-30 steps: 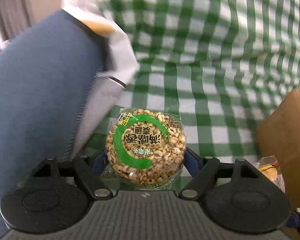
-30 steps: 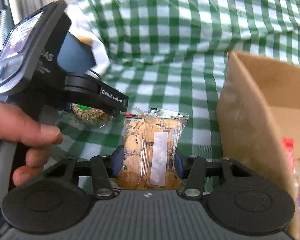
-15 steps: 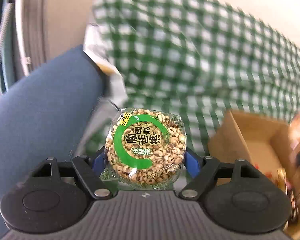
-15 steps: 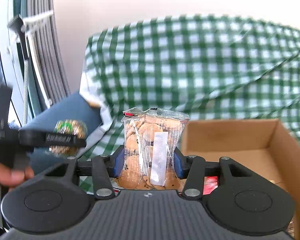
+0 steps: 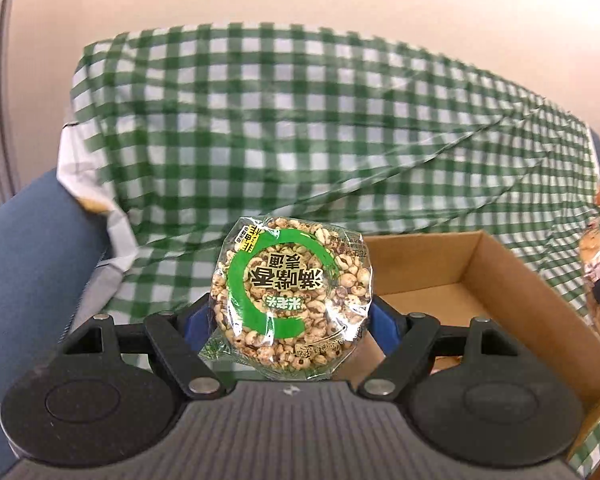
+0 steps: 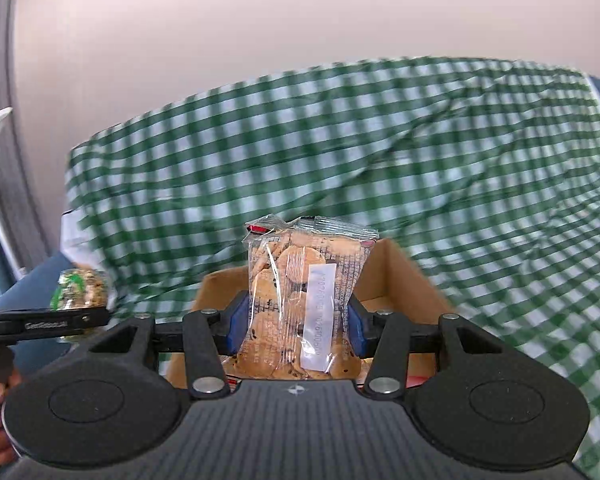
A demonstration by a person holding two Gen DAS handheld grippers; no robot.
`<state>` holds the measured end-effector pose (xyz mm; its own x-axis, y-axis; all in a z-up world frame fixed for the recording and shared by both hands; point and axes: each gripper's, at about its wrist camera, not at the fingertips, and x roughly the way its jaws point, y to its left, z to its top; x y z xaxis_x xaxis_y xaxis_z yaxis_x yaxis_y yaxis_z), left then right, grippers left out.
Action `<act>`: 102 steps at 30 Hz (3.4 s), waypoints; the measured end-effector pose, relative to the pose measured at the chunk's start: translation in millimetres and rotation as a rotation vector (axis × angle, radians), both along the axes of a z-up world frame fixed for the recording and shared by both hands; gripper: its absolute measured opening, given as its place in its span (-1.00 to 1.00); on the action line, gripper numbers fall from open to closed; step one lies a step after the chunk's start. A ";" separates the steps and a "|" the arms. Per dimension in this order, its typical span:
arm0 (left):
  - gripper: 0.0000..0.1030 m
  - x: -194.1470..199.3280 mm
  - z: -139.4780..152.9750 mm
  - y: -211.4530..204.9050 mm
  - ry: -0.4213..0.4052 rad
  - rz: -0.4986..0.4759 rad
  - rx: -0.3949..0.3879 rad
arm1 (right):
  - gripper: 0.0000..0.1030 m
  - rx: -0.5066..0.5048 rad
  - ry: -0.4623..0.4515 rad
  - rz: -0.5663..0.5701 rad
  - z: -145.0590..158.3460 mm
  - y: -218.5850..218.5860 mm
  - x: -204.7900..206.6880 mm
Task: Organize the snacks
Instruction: 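Lift both held snacks and carry them over the box, then open both tools over the box to drop the peanut cake and cookies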
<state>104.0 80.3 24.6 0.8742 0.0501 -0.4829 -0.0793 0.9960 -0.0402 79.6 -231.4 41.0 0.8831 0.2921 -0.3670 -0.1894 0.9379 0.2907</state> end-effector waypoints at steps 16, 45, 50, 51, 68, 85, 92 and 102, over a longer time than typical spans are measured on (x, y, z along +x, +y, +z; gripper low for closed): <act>0.61 -0.9 -3.1 -66.8 -0.110 -0.149 0.004 | -0.02 -0.029 0.014 -0.033 -10.1 -7.5 13.5; 0.61 10.8 -9.8 -92.9 -0.134 -0.241 0.043 | -0.02 -0.075 0.035 -0.058 -16.2 -1.9 23.9; 0.61 11.5 -11.2 -96.5 -0.131 -0.252 0.047 | -0.02 -0.080 0.041 -0.060 -17.6 -1.6 25.7; 0.61 11.5 -11.4 -97.0 -0.130 -0.253 0.045 | -0.02 -0.081 0.042 -0.061 -17.8 -1.7 26.1; 0.61 11.7 -11.4 -97.4 -0.143 -0.264 0.025 | -0.02 -0.104 0.041 -0.058 -17.3 -2.7 24.5; 0.97 10.2 -10.6 -94.3 -0.152 -0.261 0.012 | 0.61 -0.157 0.101 -0.079 -23.5 -3.3 33.7; 0.98 -1.9 -7.8 -80.2 -0.180 -0.234 0.052 | 0.71 -0.173 0.090 -0.090 -22.8 -3.8 30.6; 1.00 -47.3 35.5 -73.6 -0.075 -0.079 0.123 | 0.99 -0.157 0.089 -0.111 -13.6 -17.4 8.4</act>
